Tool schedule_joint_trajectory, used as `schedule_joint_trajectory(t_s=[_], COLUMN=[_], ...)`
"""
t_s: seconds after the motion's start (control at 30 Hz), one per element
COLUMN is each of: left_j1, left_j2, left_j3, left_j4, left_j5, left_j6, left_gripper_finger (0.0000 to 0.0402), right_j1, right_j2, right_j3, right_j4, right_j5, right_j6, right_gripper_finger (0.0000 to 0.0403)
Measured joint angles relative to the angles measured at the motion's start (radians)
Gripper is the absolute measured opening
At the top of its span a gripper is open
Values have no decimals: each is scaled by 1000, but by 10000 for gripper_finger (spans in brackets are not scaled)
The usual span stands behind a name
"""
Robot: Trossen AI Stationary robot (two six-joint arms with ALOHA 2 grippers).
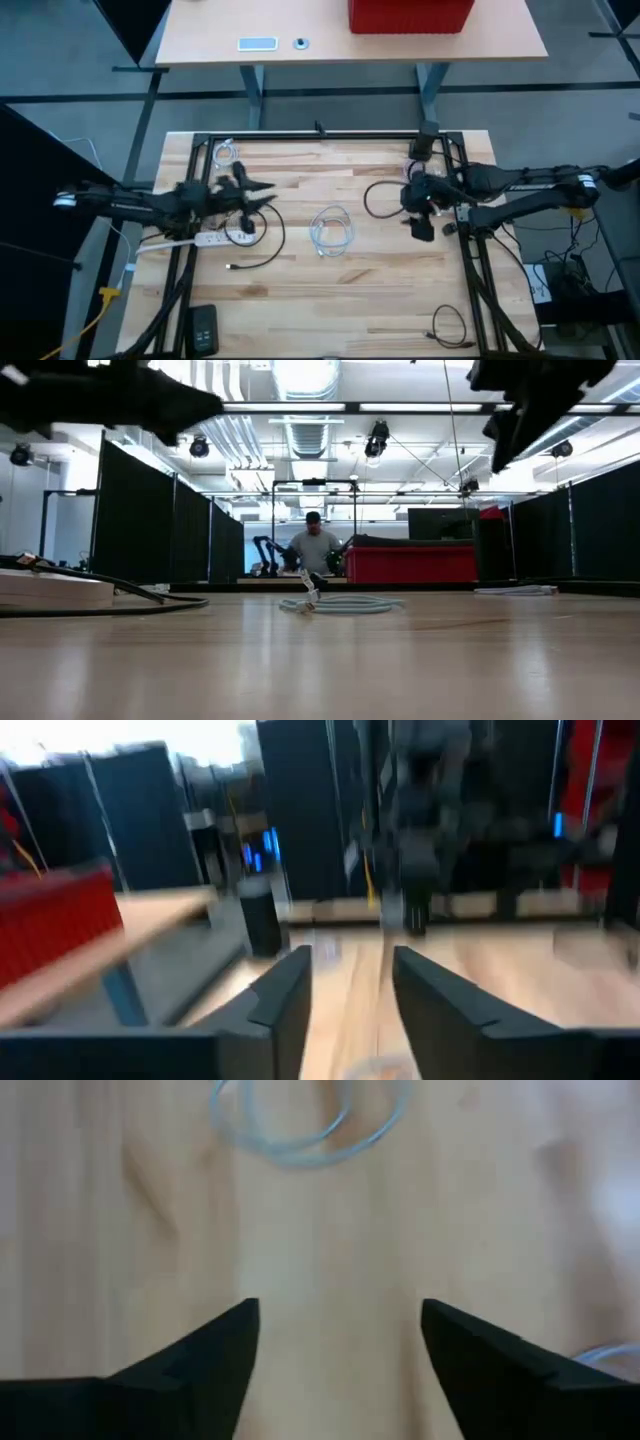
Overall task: Insert USB
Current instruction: Insert the black charger cable into the black charger adapter
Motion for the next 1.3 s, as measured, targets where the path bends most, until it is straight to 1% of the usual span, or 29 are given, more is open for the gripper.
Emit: schedule_joint_trajectory(t_s=[0.1,0.13,0.23,0.3,0.4,0.5,0.6,0.67,0.8,0.93,1.1,1.23,1.3], left_j1=[0,0,-2,-2,-2,-2,-6,-16,-62,-121,-189,-235,-254], left_j2=[130,162,260,313,397,474,545,588,676,747,761,754,754], left_j3=[84,108,183,223,276,328,383,425,502,563,592,592,592], left_j4=[-54,-63,-65,-67,-67,-67,-70,-69,-66,-97,-108,-108,-112], left_j5=[0,0,1,25,54,56,92,124,133,134,128,124,124], left_j6=[6,6,5,-2,-6,-84,-127,-132,-159,-153,-145,-147,-154], left_gripper_finger=[168,174,186,189,188,180,169,162,150,139,125,114,109], right_j1=[84,129,303,428,617,781,920,995,1083,1121,1128,1138,1145], right_j2=[31,38,58,80,121,179,245,296,400,509,639,730,776], right_j3=[-9,-11,-14,-15,-15,-15,-15,-15,-15,5,130,223,252], right_j4=[-54,-67,-71,-71,-70,-39,33,95,216,349,332,241,237], right_j5=[-55,-62,-59,-31,20,33,35,35,35,23,-23,-23,-22], right_j6=[114,158,308,432,641,880,1083,1175,1312,1378,1331,1298,1276], right_gripper_finger=[286,287,283,277,268,262,259,260,265,267,256,243,236])
